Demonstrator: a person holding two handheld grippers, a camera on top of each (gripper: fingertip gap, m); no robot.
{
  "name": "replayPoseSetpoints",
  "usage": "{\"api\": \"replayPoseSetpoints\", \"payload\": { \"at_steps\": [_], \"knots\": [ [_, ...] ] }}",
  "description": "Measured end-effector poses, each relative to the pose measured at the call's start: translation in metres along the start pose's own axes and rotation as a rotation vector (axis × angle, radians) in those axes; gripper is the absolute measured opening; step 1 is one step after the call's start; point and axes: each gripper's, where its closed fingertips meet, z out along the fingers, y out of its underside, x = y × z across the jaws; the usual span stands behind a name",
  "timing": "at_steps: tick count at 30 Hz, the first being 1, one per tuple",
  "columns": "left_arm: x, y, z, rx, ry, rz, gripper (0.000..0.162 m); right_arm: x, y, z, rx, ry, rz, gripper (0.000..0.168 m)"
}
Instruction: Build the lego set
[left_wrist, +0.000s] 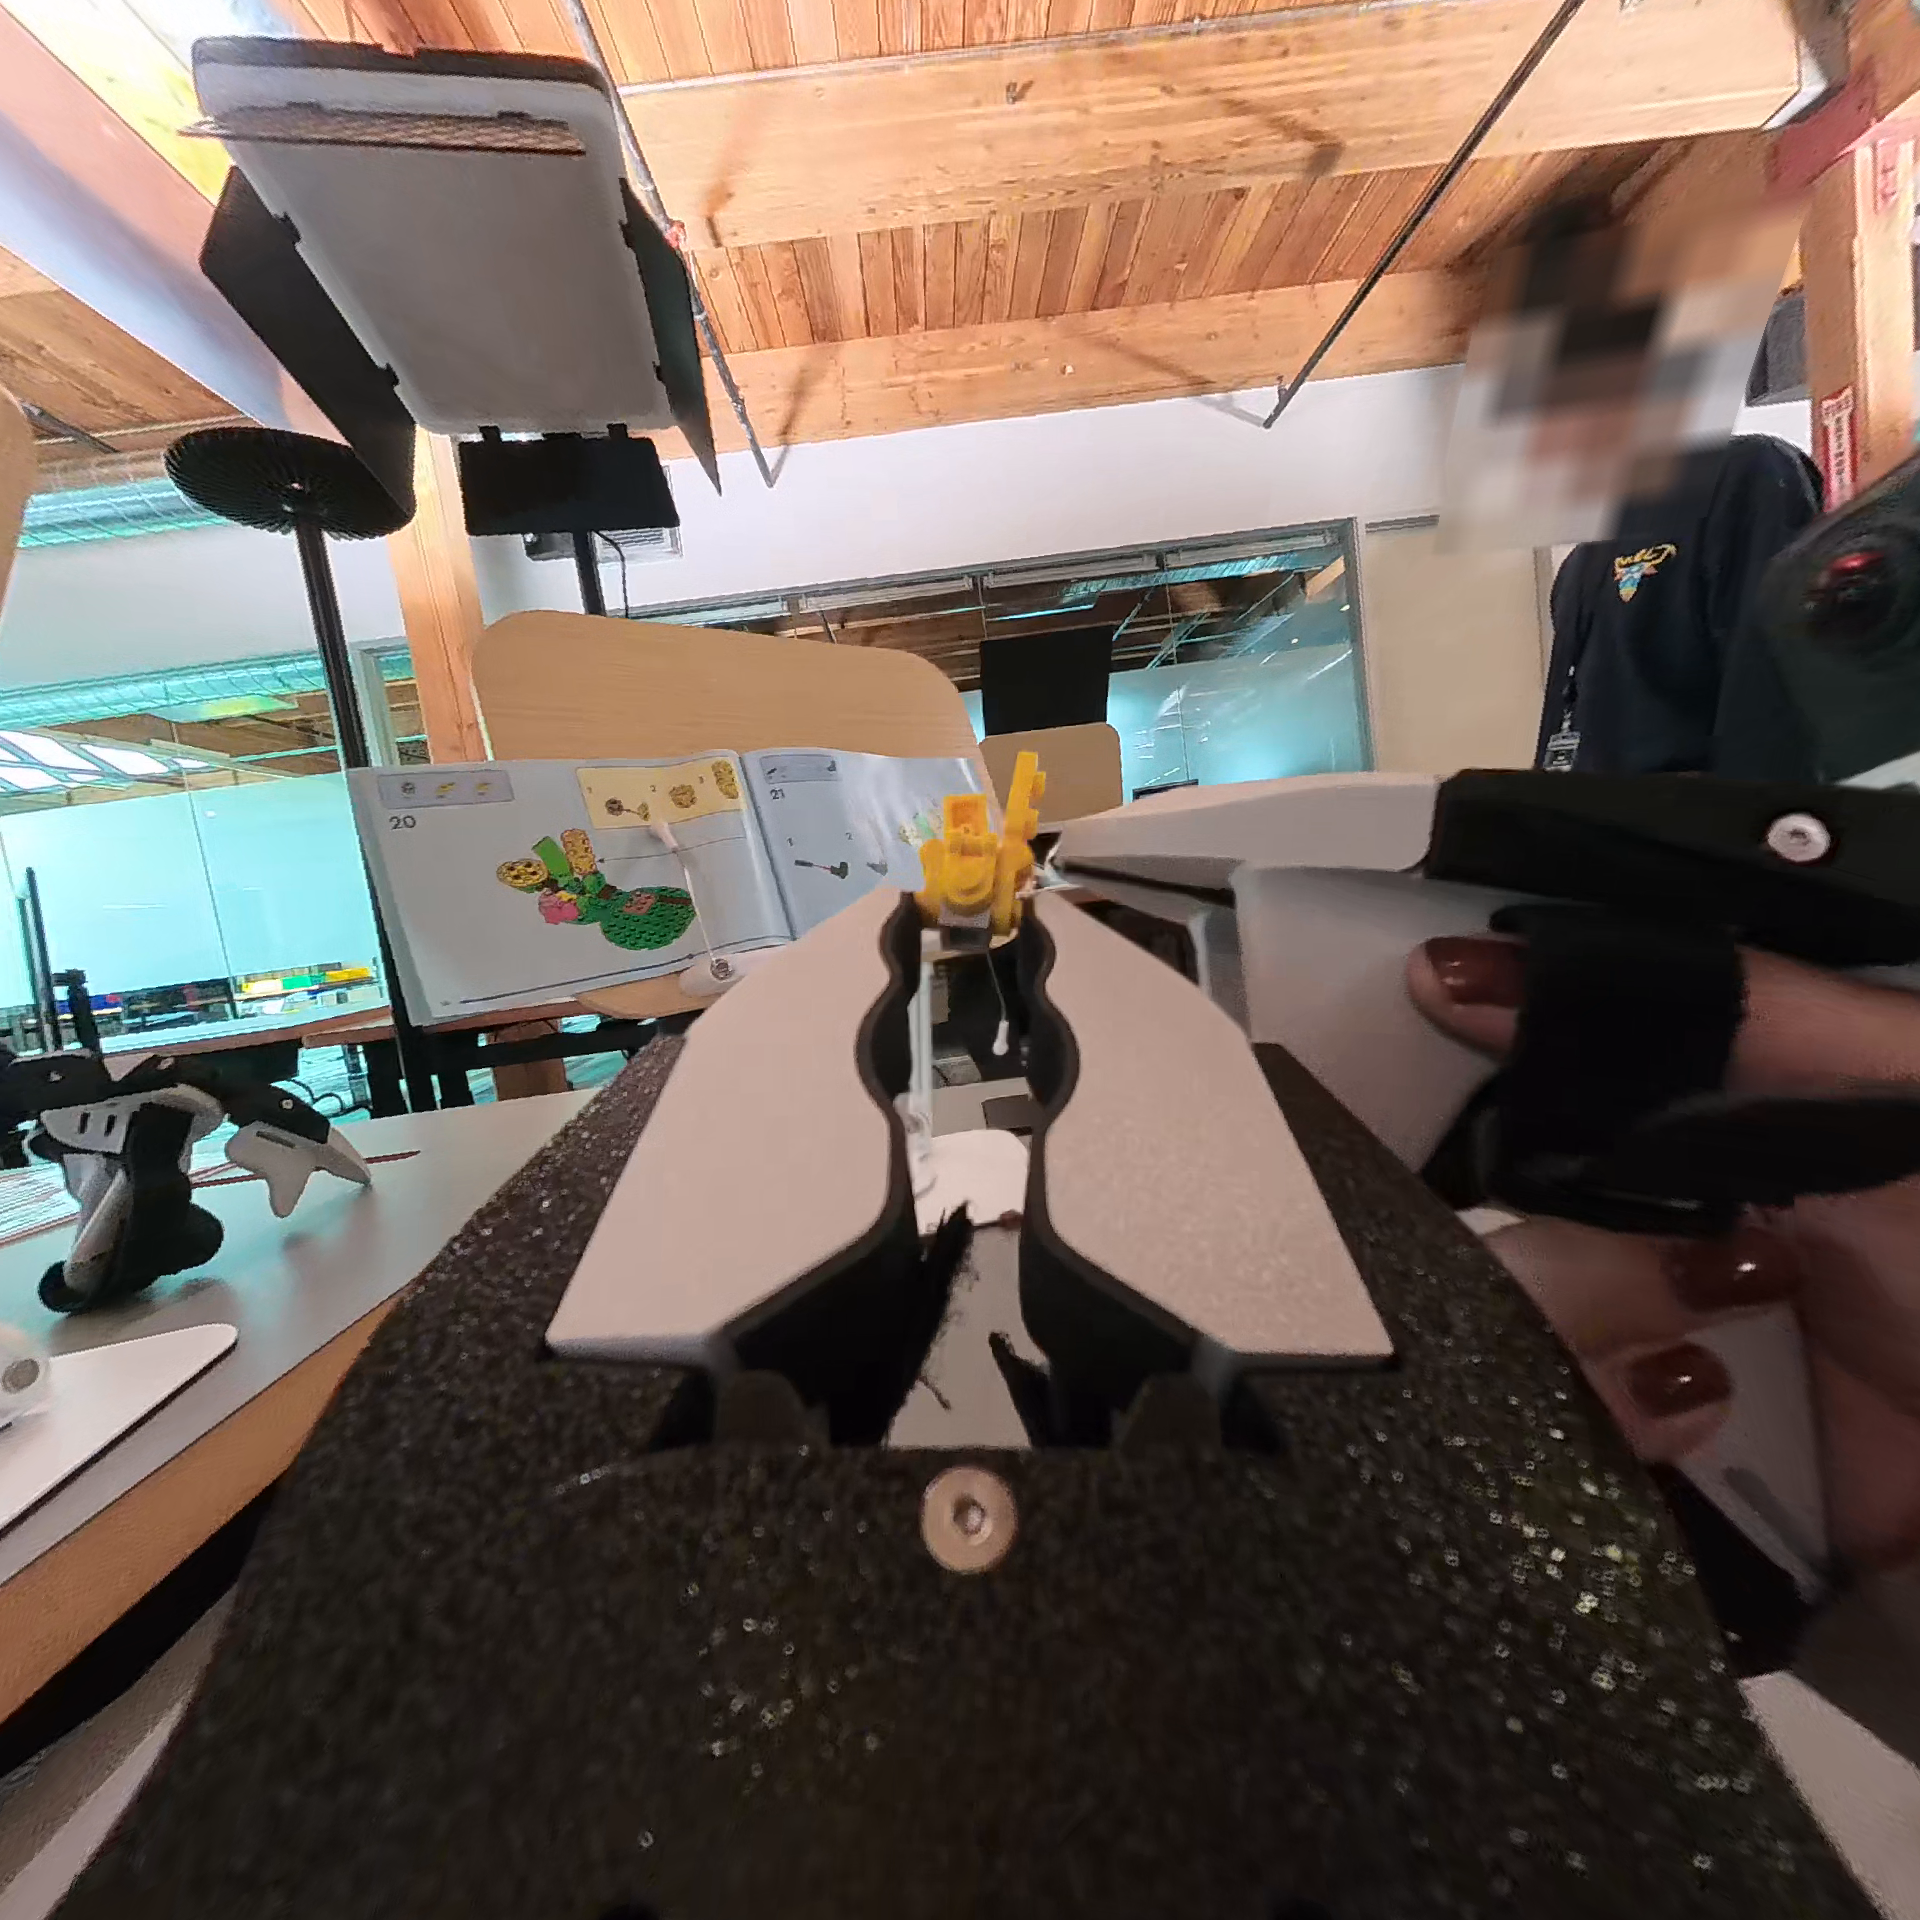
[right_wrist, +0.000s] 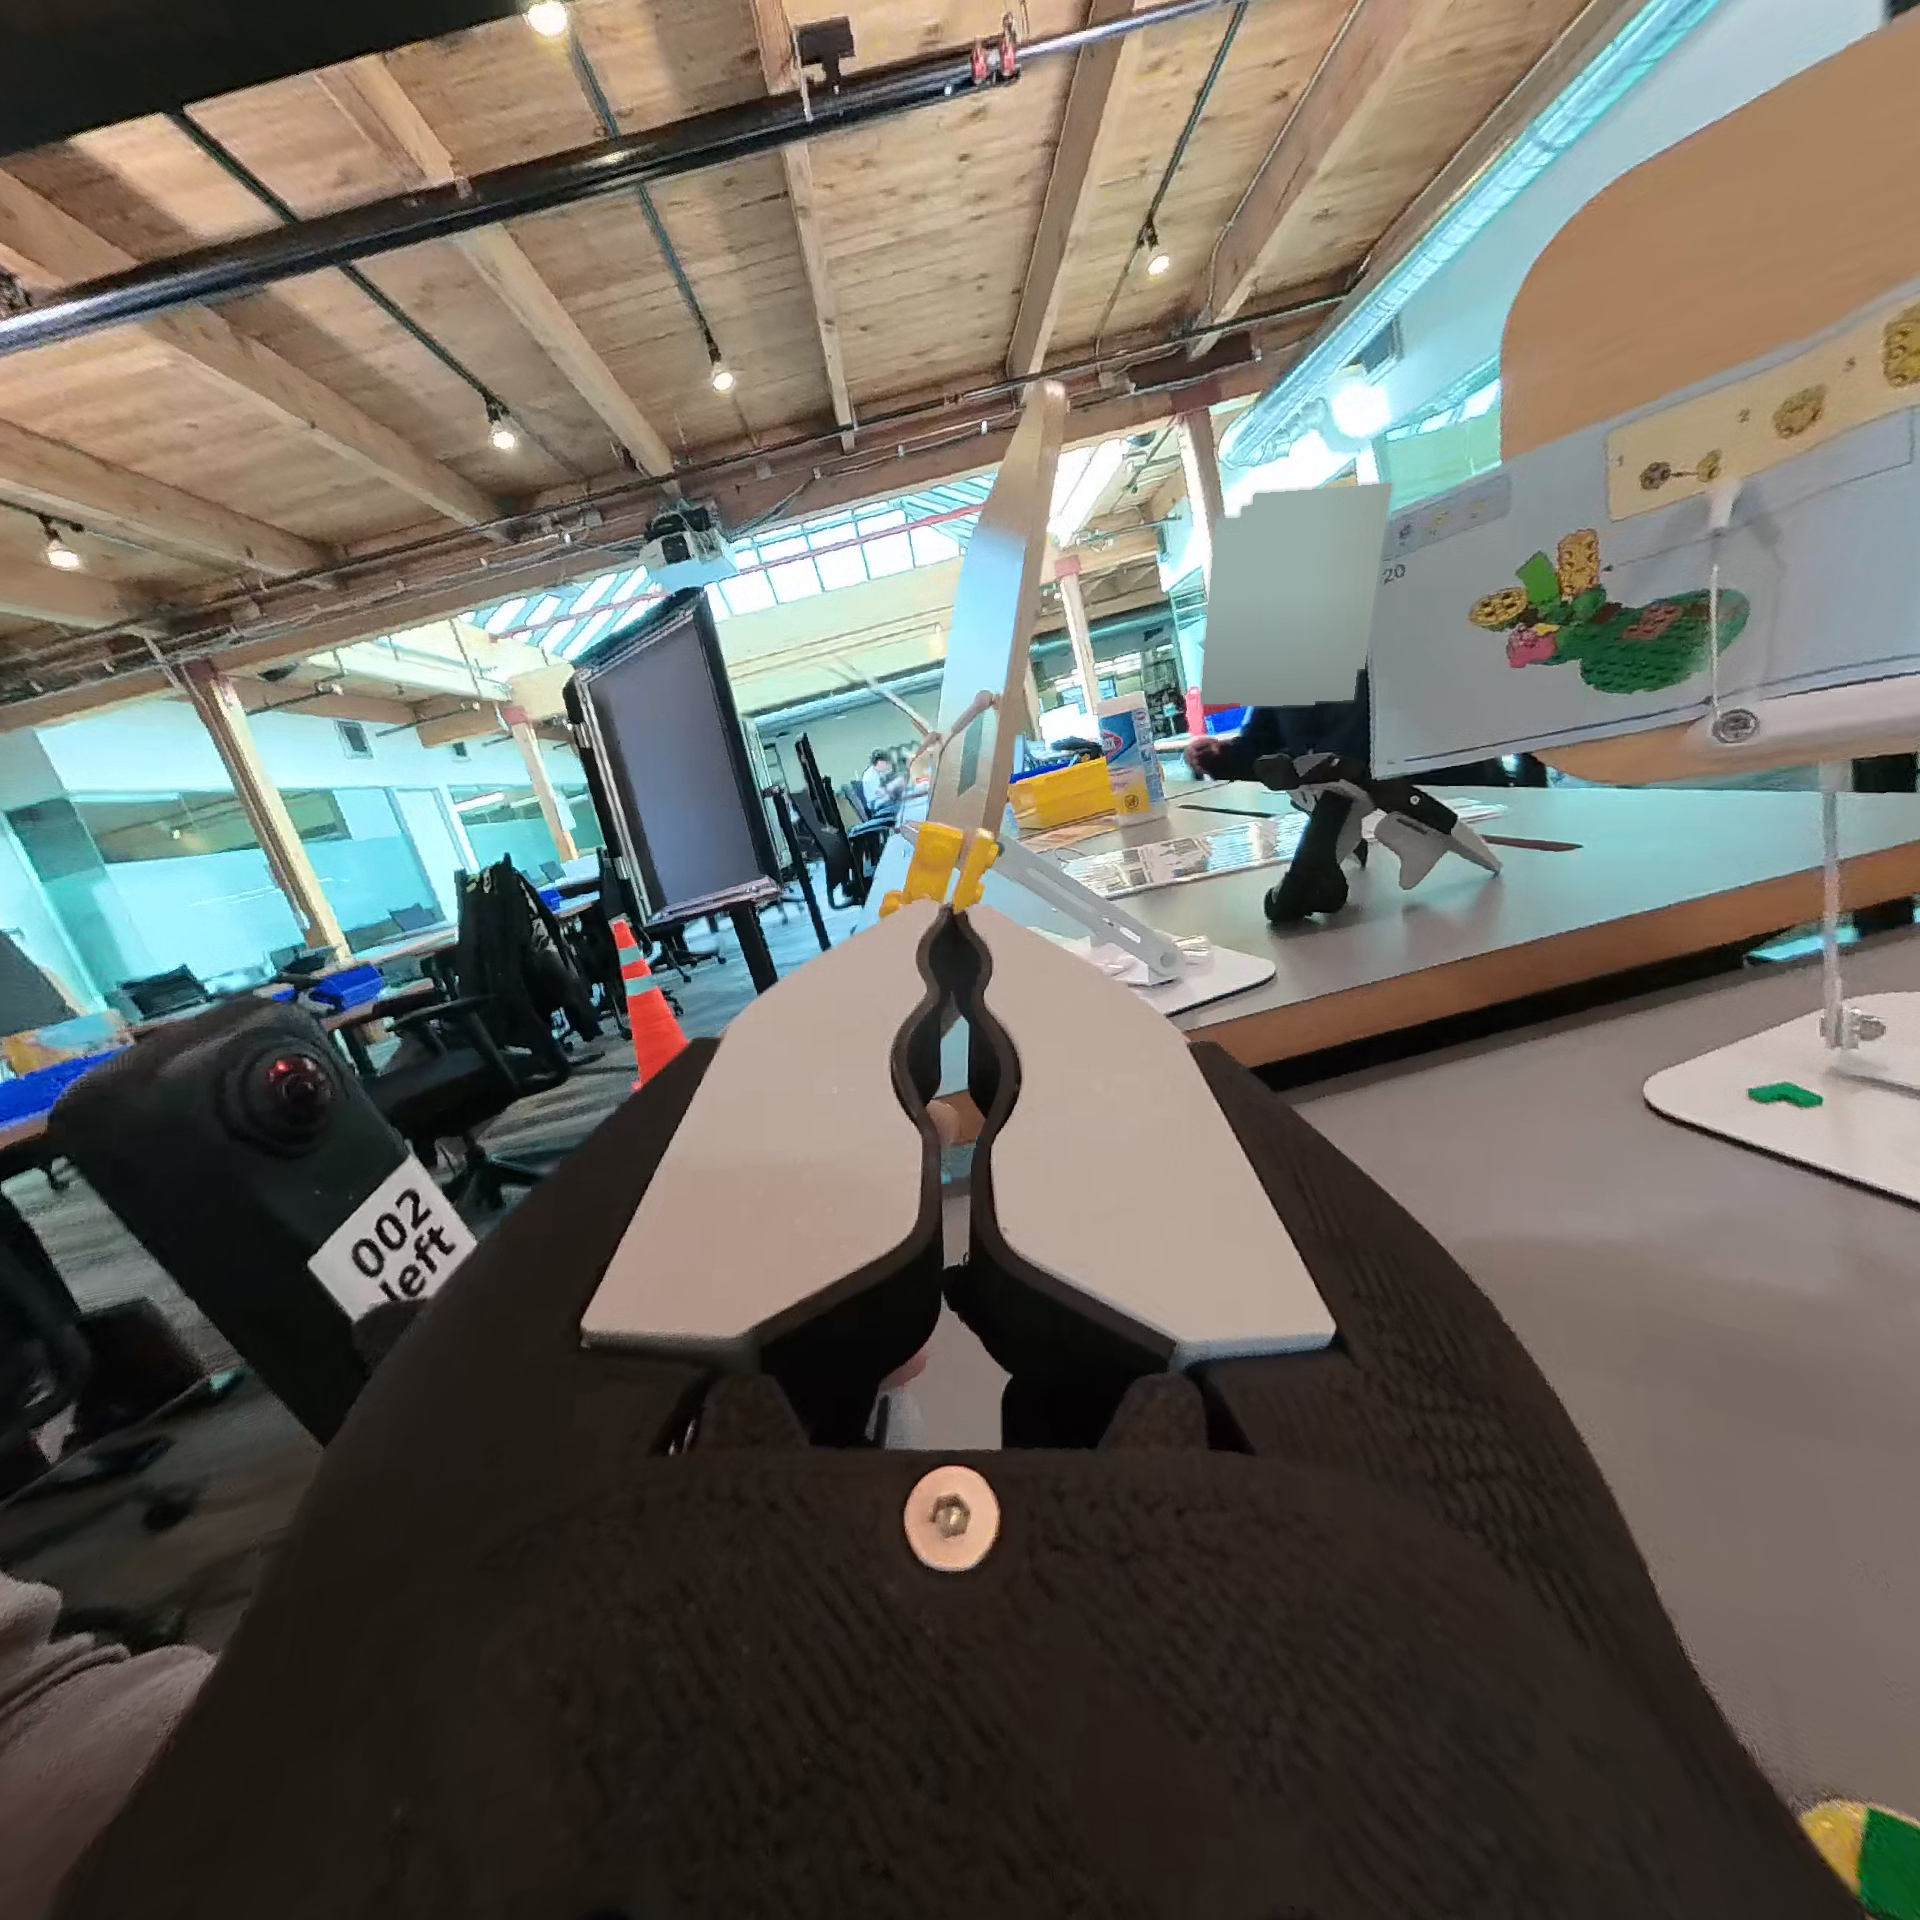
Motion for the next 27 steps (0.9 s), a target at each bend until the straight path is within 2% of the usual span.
{"api": "replayPoseSetpoints", "payload": {
  "at_steps": [2, 5, 7, 11, 13, 18, 27],
  "knots": [
    [-0.003, 0.001, -0.001, -0.001, -0.014, 0.008, 0.017, 0.006, -0.006, -0.004, 0.042, 0.019, 0.029, 0.0],
    [-0.002, 0.003, 0.001, -0.017, 0.014, -0.024, 0.018, 0.013, -0.015, -0.009, 0.068, 0.039, 0.024, 0.01],
    [0.009, 0.005, 0.005, -0.033, 0.139, -0.176, 0.018, 0.012, -0.017, -0.011, 0.063, 0.035, 0.007, 0.016],
    [0.033, -0.012, -0.003, 0.034, 0.547, -0.61, 0.018, 0.001, -0.028, -0.016, 0.089, -0.079, 0.09, 0.025],
    [0.028, -0.02, -0.01, 0.116, 0.602, -0.699, 0.018, -0.004, -0.031, -0.018, 0.081, -0.131, 0.125, 0.029],
    [0.038, -0.025, -0.018, 0.135, 0.701, -0.69, 0.017, -0.017, -0.021, -0.016, 0.0, -0.179, 0.06, 0.03],
    [0.049, -0.024, -0.02, 0.119, 0.747, -0.684, 0.017, -0.03, -0.012, -0.015, -0.064, -0.24, 0.008, 0.027]
  ]
}}
